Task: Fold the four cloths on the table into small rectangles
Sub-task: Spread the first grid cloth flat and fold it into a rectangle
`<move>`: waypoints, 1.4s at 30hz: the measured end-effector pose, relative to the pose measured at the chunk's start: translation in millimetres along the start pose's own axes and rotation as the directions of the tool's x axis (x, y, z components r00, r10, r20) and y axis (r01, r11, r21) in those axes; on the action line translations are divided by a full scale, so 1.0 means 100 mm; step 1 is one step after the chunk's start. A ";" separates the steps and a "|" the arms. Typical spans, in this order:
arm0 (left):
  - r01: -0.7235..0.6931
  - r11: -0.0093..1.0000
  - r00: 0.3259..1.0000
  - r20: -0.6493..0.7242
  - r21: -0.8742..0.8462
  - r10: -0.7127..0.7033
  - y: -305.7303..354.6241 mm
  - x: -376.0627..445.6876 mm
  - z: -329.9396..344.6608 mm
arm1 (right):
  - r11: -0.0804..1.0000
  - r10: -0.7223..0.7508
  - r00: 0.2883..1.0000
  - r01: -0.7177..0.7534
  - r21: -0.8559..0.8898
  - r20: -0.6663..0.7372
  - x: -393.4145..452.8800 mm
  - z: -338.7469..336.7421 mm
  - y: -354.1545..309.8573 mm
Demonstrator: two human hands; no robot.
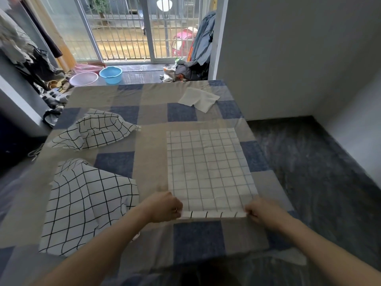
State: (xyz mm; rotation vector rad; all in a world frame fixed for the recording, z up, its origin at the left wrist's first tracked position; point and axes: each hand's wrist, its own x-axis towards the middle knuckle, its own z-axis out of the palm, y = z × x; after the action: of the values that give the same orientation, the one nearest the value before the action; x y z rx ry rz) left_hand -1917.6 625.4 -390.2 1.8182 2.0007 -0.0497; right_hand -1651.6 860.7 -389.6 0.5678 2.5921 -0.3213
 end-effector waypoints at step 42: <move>0.499 0.833 0.789 -0.273 -0.238 -0.551 0.21 1.74 0.55 | 0.982 0.127 0.916 -0.063 0.178 -0.380 1.88 0.06 0.15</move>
State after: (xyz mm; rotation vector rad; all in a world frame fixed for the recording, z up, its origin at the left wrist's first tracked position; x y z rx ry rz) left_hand -1889.5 774.9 -493.2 1.1740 2.6202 0.2560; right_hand -1794.5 935.2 -487.8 0.8938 2.9222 -0.4271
